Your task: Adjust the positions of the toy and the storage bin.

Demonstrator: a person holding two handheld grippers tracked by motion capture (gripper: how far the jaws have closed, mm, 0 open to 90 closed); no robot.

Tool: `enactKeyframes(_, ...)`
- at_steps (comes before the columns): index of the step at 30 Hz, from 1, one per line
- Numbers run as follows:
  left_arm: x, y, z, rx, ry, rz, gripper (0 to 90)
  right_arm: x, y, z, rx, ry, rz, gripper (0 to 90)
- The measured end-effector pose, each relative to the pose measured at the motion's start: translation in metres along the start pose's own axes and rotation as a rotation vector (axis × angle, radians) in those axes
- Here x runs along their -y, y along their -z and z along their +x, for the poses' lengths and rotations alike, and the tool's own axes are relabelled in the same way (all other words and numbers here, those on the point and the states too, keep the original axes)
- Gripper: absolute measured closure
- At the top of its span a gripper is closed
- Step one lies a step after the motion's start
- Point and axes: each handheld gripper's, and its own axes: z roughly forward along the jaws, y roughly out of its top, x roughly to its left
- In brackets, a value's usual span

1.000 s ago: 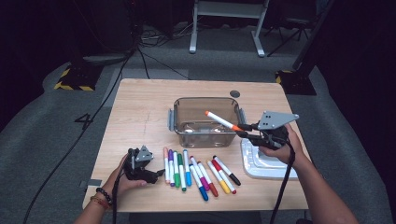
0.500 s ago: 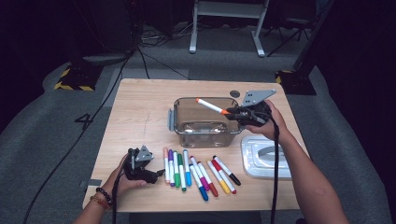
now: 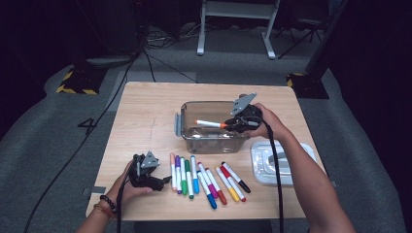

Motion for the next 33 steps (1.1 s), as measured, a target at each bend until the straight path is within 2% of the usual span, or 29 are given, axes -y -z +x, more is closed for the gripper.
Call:
enactKeyframes(1,0.000,0.000,0.000,0.000,0.000,0.000,14.5,0.000,0.000,0.000,0.000,0.000,0.000,75.1)
enactKeyframes(4,0.000,0.000,0.000,0.000,0.001,0.001,14.5,-0.002,-0.010,-0.007,-0.049,-0.001,0.066,75.0)
enactKeyframes(6,0.000,0.000,0.000,0.000,0.001,0.001,14.5,-0.002,-0.011,-0.009,-0.059,0.000,0.076,75.0)
enactKeyframes(7,0.000,0.000,0.000,0.000,0.000,0.000,14.5,-0.004,-0.014,-0.011,-0.090,0.000,0.094,75.0)
enactKeyframes(8,0.000,0.000,0.000,0.001,0.001,0.001,14.5,-0.004,-0.014,-0.011,-0.090,0.000,0.094,75.0)
enactKeyframes(10,0.000,0.000,0.000,0.000,-0.002,0.001,14.6,-0.006,-0.021,-0.012,-0.101,-0.002,0.137,75.0)
enactKeyframes(16,0.000,0.000,0.000,0.001,-0.004,-0.001,14.6,-0.008,-0.026,-0.008,-0.120,-0.009,0.152,74.7)
enactKeyframes(19,0.000,0.000,0.000,0.001,-0.002,-0.001,14.6,-0.007,-0.025,-0.009,-0.114,-0.019,0.134,72.7)
enactKeyframes(20,0.000,0.000,0.000,0.000,-0.003,0.000,14.6,-0.007,-0.023,-0.010,-0.093,-0.025,0.117,67.6)
enactKeyframes(22,0.000,0.000,0.000,-0.001,-0.006,0.000,14.6,-0.006,-0.022,-0.010,-0.091,-0.035,0.104,66.6)
enactKeyframes(23,0.000,0.000,0.000,0.001,-0.003,-0.001,14.6,-0.006,-0.021,-0.010,-0.093,-0.040,0.099,63.4)
enactKeyframes(24,0.000,0.000,0.000,-0.001,-0.007,0.000,14.6,-0.004,-0.020,-0.010,-0.073,-0.054,0.090,61.3)
enactKeyframes(27,0.000,0.000,0.000,-0.001,-0.007,0.000,14.6,-0.003,-0.016,-0.009,-0.060,-0.062,0.072,57.6)
enactKeyframes(30,0.000,0.000,0.000,0.001,-0.003,-0.001,14.6,-0.001,-0.008,-0.007,-0.028,-0.080,0.028,52.7)
enactKeyframes(31,0.000,0.000,0.000,-0.001,-0.007,0.000,14.6,0.000,-0.004,-0.006,-0.008,-0.086,0.015,50.7)
enactKeyframes(32,0.000,0.000,0.000,0.000,-0.005,0.000,14.6,0.002,0.005,-0.004,0.026,-0.114,-0.027,46.7)
enactKeyframes(33,0.000,0.000,0.000,0.001,-0.003,0.000,14.6,0.002,0.005,-0.004,0.026,-0.114,-0.027,46.7)
